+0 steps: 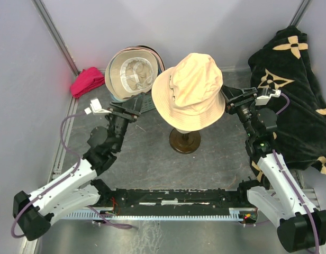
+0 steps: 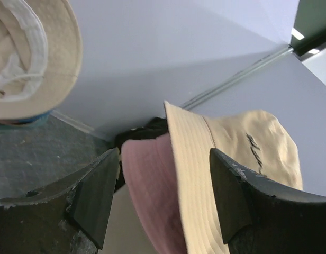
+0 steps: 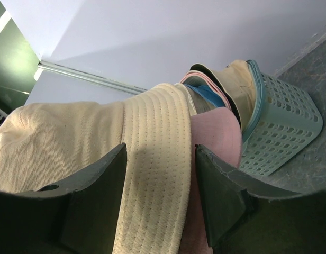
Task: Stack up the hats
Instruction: Stack the hat on the hat.
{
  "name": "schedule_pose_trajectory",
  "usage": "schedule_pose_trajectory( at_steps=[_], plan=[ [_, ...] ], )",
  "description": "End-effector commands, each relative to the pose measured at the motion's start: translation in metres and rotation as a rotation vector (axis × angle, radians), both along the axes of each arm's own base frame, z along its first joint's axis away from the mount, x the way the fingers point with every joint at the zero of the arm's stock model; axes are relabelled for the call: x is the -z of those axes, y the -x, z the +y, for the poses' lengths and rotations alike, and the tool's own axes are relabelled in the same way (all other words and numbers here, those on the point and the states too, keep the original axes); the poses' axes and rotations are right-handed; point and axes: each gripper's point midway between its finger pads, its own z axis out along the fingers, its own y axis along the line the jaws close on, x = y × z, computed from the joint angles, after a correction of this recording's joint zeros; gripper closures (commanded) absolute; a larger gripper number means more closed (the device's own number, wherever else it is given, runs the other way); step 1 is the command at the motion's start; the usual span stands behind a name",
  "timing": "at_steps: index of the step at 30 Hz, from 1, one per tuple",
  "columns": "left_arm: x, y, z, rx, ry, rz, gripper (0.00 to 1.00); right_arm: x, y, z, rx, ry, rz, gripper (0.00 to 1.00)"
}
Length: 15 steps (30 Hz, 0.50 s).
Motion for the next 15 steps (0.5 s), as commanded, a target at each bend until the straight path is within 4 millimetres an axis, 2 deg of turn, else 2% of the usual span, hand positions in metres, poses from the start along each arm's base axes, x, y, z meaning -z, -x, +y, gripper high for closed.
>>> schedule_pose_trajectory(
  at_steps=[1,5,8,15],
  plan=[
    [-0.035,-0.02,0.005,0.053,0.021,-0.072,0.24,-0.019,0.005,-0.001,-0.006,-0.016,-0.068,0.38],
    [-0.044,-0.043,0.007,0.088,0.03,-0.094,0.24,-0.02,0.005,-0.001,-0.009,-0.019,-0.071,0.38],
    [-0.042,-0.057,0.004,0.156,0.044,-0.092,0.24,-0.022,0.005,0.0,-0.015,-0.019,-0.075,0.38],
    [-0.043,-0.065,-0.01,0.295,0.056,-0.121,0.25,-0.023,0.005,-0.001,-0.022,-0.02,-0.075,0.38]
  ],
)
